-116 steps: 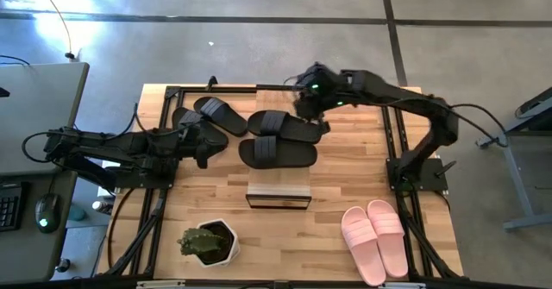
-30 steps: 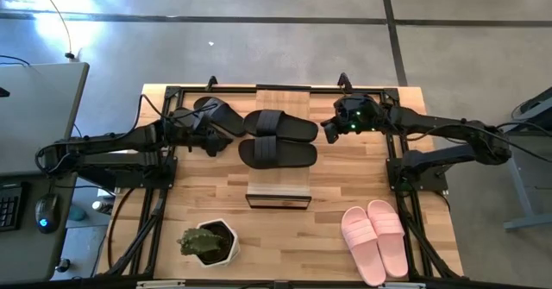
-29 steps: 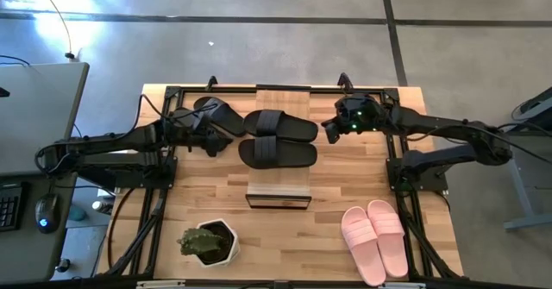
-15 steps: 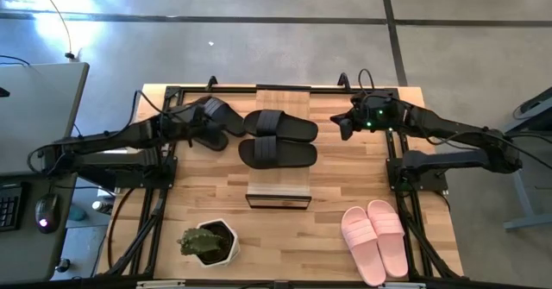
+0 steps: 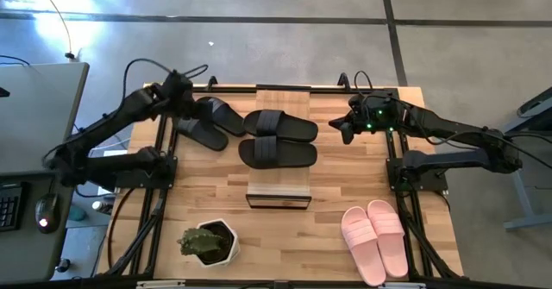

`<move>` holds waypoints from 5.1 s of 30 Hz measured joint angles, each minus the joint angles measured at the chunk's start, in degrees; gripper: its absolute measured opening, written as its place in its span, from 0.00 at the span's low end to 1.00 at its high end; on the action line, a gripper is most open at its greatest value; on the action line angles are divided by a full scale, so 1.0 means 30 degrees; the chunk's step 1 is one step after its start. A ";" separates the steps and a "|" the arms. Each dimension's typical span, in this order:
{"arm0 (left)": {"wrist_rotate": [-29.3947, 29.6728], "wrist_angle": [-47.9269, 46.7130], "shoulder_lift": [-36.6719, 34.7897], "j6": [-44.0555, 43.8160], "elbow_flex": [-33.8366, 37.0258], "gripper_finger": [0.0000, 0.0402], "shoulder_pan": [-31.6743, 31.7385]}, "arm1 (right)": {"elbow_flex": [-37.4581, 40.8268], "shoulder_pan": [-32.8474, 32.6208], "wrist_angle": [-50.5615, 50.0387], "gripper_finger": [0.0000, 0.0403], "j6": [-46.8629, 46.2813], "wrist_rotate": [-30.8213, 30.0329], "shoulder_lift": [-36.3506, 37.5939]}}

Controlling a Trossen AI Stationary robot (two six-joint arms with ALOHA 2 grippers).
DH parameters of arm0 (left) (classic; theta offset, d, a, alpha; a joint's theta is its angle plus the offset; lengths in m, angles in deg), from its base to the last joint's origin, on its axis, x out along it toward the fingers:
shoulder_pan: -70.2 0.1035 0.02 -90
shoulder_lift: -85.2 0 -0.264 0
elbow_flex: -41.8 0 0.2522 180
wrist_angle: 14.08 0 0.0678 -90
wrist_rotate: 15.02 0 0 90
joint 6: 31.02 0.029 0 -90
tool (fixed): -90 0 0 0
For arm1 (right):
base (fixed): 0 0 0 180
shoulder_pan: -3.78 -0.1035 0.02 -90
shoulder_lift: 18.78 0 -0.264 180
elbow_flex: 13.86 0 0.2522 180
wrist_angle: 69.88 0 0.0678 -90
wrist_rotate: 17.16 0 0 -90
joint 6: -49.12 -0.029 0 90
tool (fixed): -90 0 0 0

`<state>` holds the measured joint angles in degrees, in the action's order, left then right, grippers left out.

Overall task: Pick and place slides into the shelf
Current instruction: Put the black slipper under the shelf

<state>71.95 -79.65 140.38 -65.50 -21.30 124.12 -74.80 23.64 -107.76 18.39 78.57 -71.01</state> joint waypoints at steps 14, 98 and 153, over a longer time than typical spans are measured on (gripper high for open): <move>0.1131 -0.2060 0.3583 0.1806 0.0007 0.01 0.5403 | 0.0000 0.0000 -0.0002 0.00 0.0890 0.2493 0.0000; 0.5483 -0.1635 0.5052 0.0822 0.1421 0.41 -0.1747 | 0.0000 0.0000 -0.0024 0.00 0.6690 0.3735 -0.0007; 1.0858 -0.6819 0.4054 -0.1663 -0.2994 0.01 -0.3976 | -0.0007 0.0000 0.0031 0.00 0.6910 0.3574 -0.0007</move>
<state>104.53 -100.11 152.54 -70.49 -30.28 112.20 -74.82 23.64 -107.66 39.12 89.29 -71.03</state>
